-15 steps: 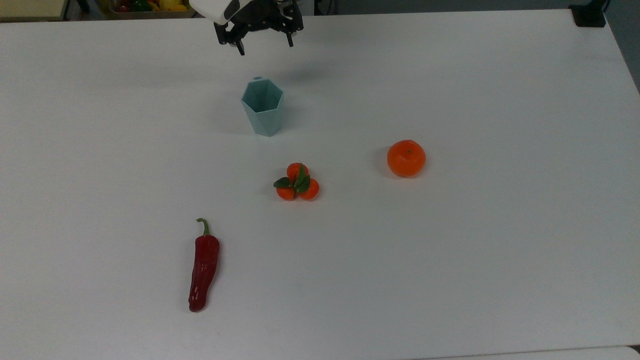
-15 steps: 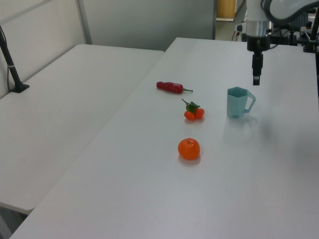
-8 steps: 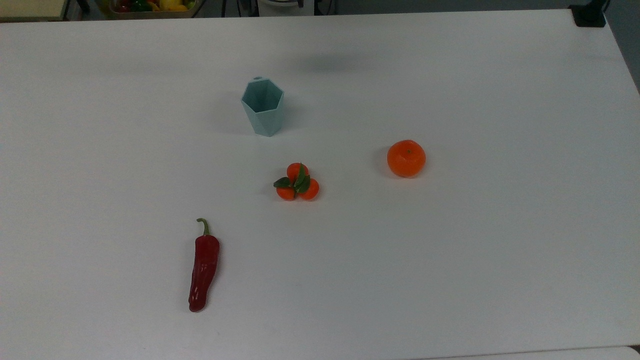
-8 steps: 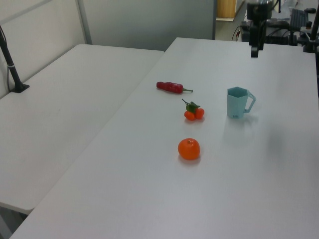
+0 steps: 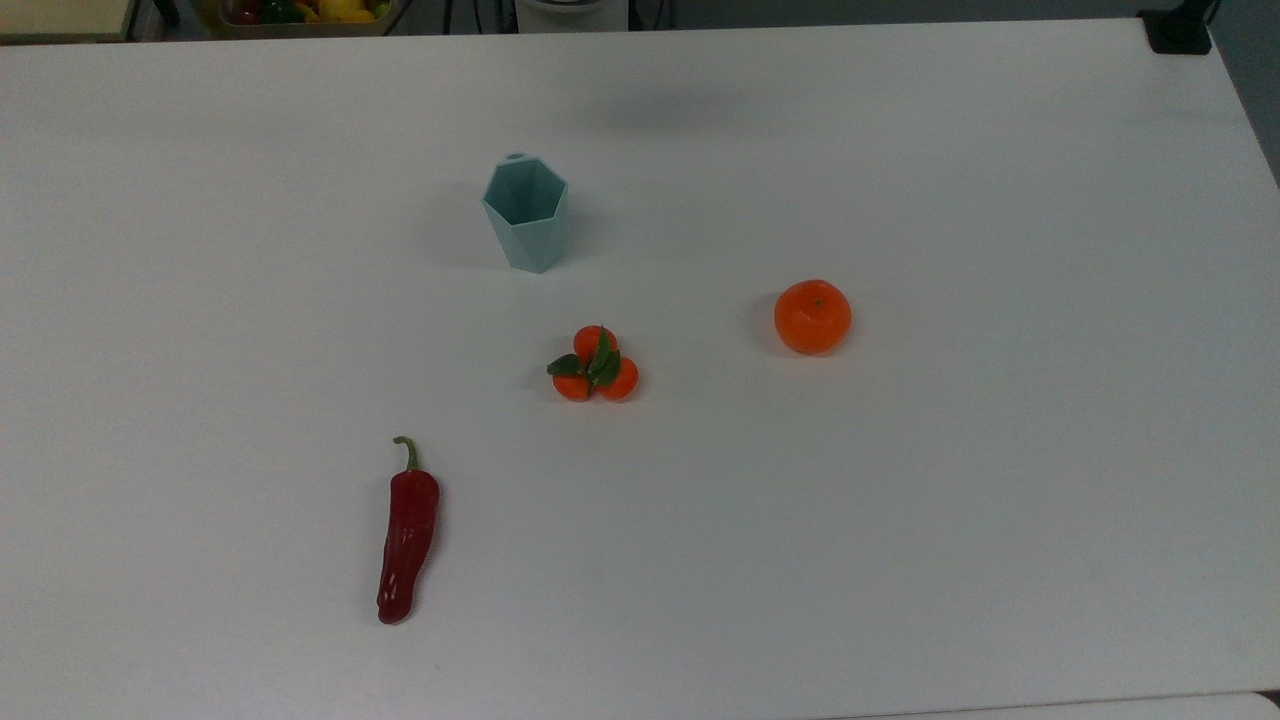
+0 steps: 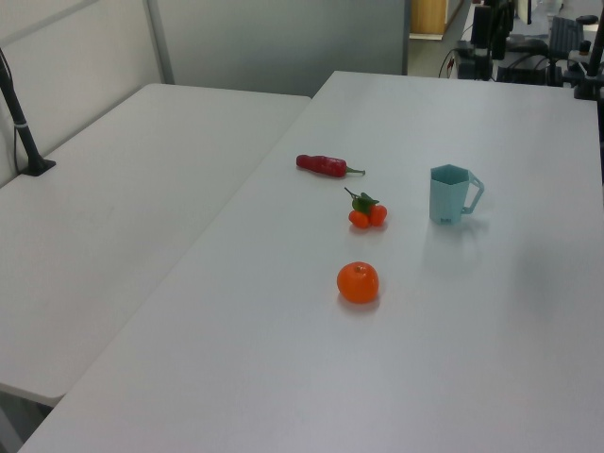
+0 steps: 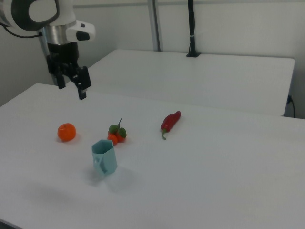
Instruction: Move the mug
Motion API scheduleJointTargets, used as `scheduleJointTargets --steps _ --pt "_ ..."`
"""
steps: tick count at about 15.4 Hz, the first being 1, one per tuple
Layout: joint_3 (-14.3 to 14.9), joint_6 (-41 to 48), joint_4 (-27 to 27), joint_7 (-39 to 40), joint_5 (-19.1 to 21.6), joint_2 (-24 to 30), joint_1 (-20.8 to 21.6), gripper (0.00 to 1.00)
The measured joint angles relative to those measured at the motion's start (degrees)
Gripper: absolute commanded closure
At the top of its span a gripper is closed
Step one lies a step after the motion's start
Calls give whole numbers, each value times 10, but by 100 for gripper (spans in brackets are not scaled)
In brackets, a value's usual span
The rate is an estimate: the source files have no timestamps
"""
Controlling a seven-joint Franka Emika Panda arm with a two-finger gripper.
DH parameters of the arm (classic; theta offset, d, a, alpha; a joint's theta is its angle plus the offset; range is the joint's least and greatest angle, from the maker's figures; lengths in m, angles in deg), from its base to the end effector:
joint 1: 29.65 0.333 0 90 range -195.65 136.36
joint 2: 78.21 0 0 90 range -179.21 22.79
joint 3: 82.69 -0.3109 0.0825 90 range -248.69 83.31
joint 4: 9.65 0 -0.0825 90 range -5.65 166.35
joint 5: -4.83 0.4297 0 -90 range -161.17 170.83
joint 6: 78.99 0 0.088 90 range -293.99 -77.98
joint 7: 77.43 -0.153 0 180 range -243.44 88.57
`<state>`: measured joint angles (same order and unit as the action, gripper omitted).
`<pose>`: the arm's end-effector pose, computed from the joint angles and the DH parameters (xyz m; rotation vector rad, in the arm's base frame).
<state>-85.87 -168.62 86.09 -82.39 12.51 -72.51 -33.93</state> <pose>0.5682 0.0108 0.5803 -3.0091 0.1592 0.0175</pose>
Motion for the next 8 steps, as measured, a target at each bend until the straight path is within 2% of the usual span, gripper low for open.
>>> scheduleJointTargets --steps 3,8 --pt "44 -42 0 9 -10 -4 46 0" --pt "52 -99 2 61 -34 -13 60 0"
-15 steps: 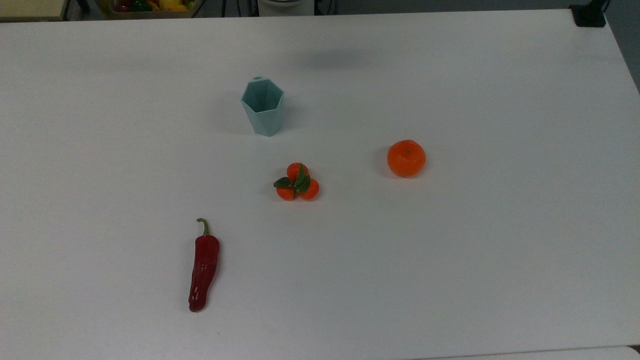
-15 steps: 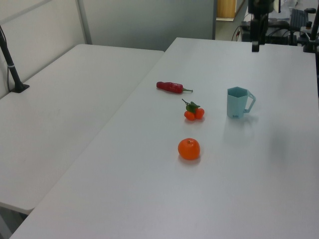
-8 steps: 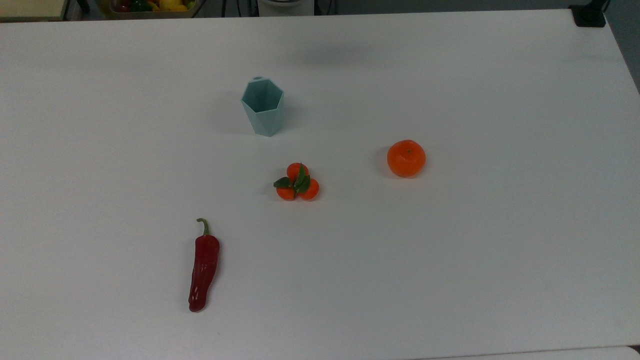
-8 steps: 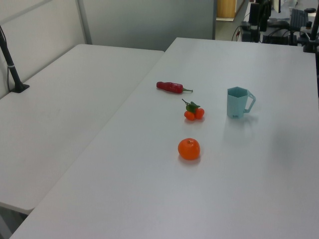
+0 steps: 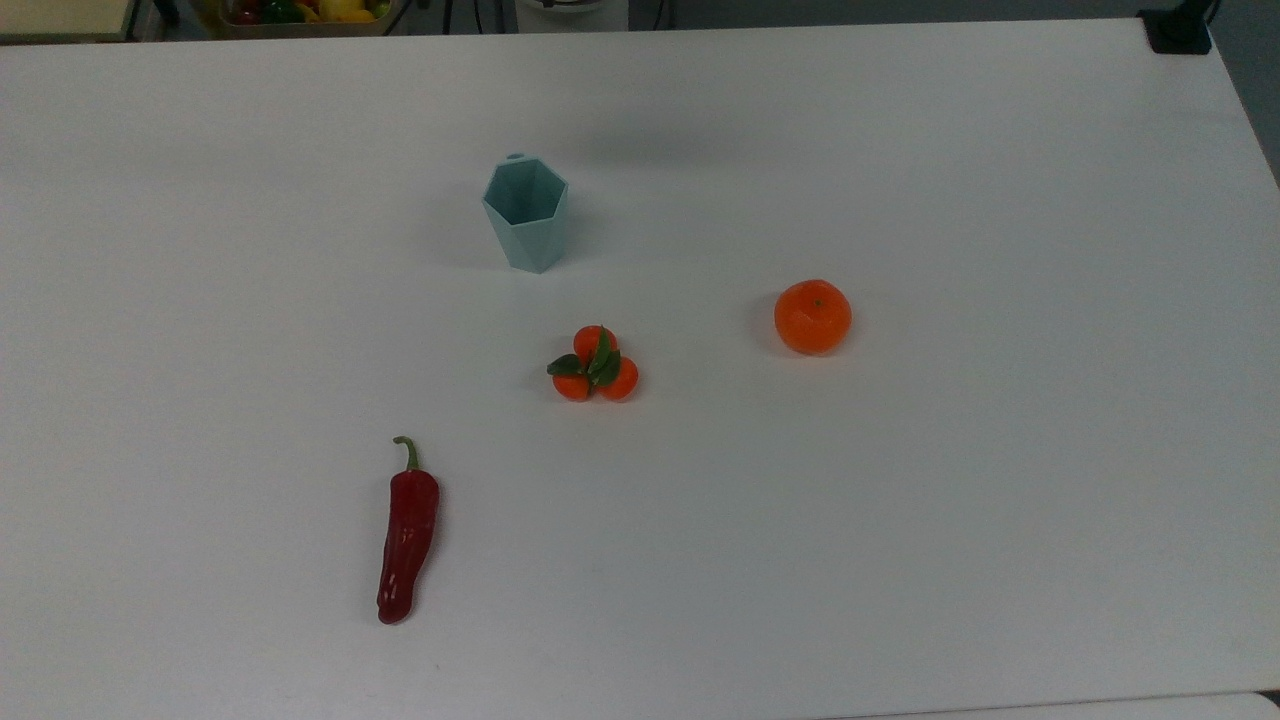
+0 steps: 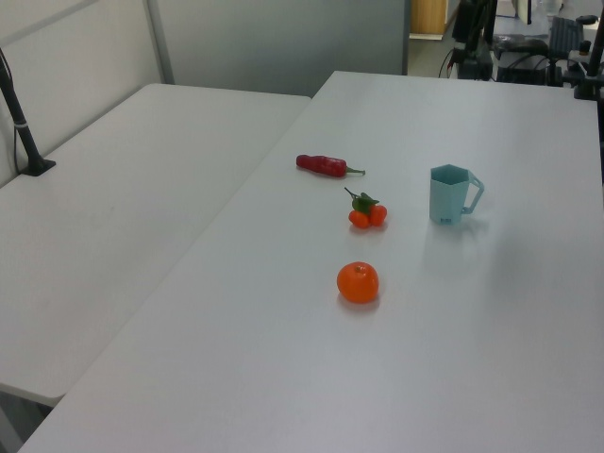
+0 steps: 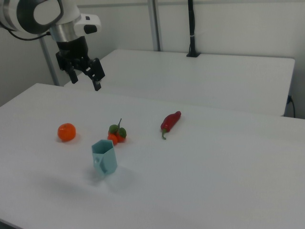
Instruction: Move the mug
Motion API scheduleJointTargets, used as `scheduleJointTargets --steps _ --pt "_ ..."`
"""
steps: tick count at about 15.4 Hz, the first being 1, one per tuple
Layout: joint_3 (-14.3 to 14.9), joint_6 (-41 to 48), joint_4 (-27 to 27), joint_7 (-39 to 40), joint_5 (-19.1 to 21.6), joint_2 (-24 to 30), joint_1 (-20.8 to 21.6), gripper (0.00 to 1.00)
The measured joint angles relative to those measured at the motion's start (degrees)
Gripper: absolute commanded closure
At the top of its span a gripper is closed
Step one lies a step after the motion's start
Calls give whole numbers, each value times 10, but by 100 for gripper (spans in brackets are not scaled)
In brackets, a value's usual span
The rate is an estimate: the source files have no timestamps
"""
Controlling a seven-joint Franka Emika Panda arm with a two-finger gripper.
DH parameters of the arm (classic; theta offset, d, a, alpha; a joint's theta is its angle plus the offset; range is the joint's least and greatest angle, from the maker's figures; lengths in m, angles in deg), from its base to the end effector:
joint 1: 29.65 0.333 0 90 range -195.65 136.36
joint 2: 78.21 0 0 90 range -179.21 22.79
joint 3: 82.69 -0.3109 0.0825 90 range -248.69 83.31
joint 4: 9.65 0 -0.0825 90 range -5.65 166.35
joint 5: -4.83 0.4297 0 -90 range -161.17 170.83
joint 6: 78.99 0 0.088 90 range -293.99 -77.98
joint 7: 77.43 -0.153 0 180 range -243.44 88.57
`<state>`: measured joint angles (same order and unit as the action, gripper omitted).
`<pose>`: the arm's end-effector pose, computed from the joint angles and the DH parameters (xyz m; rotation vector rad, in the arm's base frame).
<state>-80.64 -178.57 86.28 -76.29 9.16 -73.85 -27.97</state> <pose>0.5990 0.0058 0.5811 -3.0579 -0.0092 -0.2156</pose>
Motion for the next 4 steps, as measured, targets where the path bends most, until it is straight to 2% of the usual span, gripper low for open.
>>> scheduleJointTargets --steps 4 --pt "2 -19 0 6 0 -6 0 0"
